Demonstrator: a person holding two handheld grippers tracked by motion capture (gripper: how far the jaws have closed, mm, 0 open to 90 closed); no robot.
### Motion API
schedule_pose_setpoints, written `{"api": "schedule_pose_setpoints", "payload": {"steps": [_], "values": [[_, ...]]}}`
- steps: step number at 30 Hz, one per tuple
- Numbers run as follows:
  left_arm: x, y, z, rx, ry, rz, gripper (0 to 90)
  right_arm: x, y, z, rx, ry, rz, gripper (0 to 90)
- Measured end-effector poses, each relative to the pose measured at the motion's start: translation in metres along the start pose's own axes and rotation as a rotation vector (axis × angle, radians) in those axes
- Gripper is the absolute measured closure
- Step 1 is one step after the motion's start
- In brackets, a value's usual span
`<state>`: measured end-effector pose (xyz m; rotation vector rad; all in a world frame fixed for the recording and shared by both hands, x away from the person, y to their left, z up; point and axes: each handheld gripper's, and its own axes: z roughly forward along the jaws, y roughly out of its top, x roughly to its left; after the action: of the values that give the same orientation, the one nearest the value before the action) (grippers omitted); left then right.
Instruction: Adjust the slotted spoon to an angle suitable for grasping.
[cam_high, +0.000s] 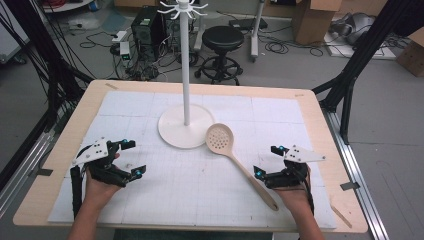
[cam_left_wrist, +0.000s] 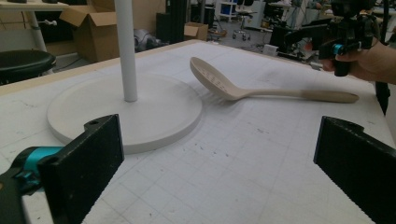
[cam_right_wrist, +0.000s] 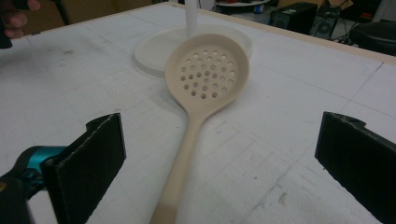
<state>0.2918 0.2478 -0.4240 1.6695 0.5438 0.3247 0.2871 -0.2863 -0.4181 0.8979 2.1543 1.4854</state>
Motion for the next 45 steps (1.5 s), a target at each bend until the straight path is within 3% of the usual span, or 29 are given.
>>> {"api": "schedule_pose_setpoints", "payload": {"steps": [16, 23, 24, 27, 31, 32, 37, 39, 41, 45], "values": [[-0.002, 0.004, 0.000, -0.004, -0.005, 0.018, 2.1, 0.008, 0.006, -0.003, 0.032, -0.035, -0.032, 0.9], [-0.003, 0.005, 0.000, -0.009, -0.009, 0.019, 2.1, 0.014, 0.011, 0.005, 0.117, -0.062, -0.028, 7.5], [-0.003, 0.005, 0.000, -0.005, -0.011, 0.023, 2.1, 0.017, 0.011, 0.010, 0.158, -0.057, -0.042, 16.2], [-0.005, 0.005, 0.001, -0.003, -0.015, 0.027, 2.1, 0.021, 0.011, 0.015, 0.202, -0.049, -0.045, 16.7], [-0.005, 0.006, 0.002, 0.000, -0.016, 0.038, 2.1, 0.031, 0.010, 0.030, 0.293, -0.049, -0.069, 27.9], [-0.005, 0.006, 0.002, 0.000, -0.016, 0.037, 2.1, 0.031, 0.010, 0.030, 0.293, -0.049, -0.069, 27.9], [-0.005, 0.006, 0.002, 0.010, -0.007, 0.040, 2.1, 0.032, 0.004, 0.042, 0.412, -0.016, -0.041, 49.8], [-0.005, 0.006, 0.002, 0.011, -0.009, 0.040, 2.1, 0.032, 0.003, 0.043, 0.428, -0.016, -0.037, 52.2], [-0.006, 0.005, 0.003, 0.013, -0.012, 0.043, 2.1, 0.032, 0.000, 0.046, 0.475, -0.030, -0.052, 60.2], [-0.007, 0.005, 0.004, 0.019, -0.018, 0.041, 2.1, 0.031, -0.002, 0.047, 0.495, -0.015, -0.034, 64.7]]}}
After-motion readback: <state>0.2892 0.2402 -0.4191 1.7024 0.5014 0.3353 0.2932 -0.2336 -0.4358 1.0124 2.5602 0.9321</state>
